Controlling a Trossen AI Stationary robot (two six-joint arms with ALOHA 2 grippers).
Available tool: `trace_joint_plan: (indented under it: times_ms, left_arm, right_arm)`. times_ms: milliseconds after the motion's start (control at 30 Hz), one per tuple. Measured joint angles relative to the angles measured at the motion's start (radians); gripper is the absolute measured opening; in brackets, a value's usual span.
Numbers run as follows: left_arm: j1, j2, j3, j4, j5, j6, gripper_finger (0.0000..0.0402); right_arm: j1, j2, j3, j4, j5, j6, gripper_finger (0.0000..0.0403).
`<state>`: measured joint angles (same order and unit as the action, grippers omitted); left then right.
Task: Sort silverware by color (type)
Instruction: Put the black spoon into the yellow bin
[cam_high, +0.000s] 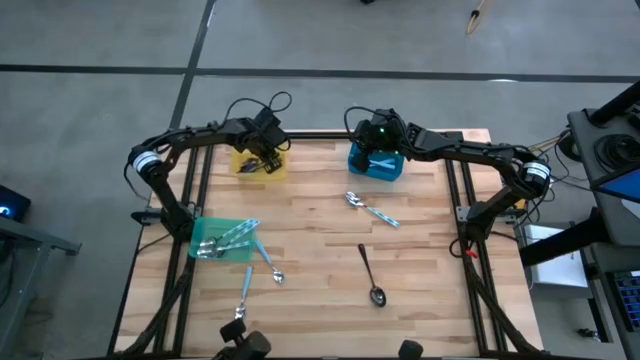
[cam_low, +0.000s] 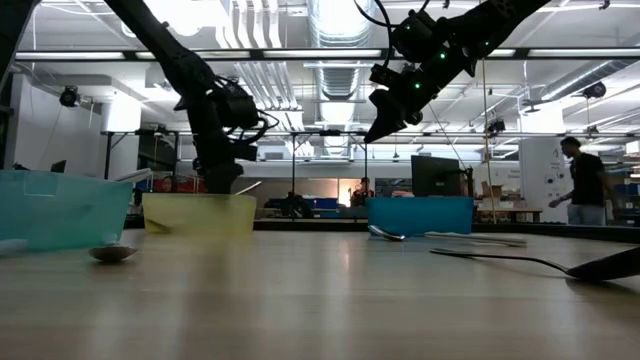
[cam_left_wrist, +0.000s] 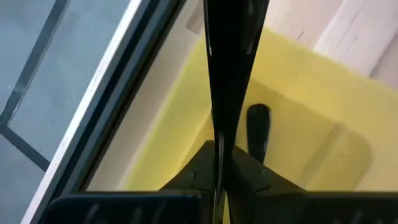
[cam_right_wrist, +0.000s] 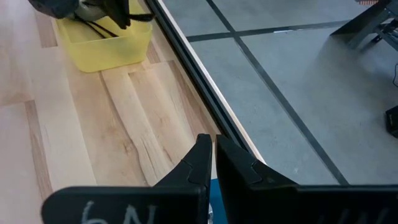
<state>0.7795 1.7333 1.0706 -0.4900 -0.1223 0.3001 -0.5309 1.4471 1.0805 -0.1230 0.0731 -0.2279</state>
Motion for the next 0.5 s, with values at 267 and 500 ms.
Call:
trace_joint_plan:
  times_ms: [267,500]
  left_arm:
    - [0.000,-0.013,0.091,-0.275,0.001,-0.014,0.0003]
    - [0.000,-0.003,0.094,-0.323,0.041,-0.022,0.0002]
  right_arm:
    - [0.000,0.000,0.000,0.000,0.002,0.000,0.0013]
    - [0.000,0.000,0.000,0.000,0.005,0.000,0.0013]
